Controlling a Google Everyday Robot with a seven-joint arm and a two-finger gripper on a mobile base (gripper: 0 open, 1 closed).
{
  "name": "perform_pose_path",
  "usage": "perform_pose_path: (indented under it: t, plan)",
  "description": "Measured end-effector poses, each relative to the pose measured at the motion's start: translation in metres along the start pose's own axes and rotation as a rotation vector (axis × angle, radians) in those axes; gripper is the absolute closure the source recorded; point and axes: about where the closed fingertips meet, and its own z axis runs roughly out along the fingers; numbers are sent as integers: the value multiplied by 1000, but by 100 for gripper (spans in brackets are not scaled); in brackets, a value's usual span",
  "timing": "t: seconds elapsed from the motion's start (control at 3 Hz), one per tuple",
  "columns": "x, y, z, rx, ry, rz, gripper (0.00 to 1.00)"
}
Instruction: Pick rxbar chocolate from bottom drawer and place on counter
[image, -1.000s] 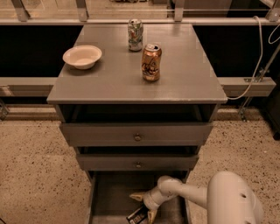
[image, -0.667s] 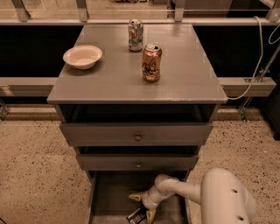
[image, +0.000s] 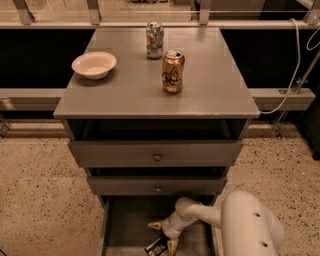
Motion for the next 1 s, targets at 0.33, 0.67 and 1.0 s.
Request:
perform_pose_path:
  t: [0.33, 0.67, 1.0]
  plan:
    - [2, 2, 1, 11, -12, 5, 19]
    - [3, 3, 2, 23, -22, 4, 43]
    - [1, 3, -2, 23, -22, 4, 72]
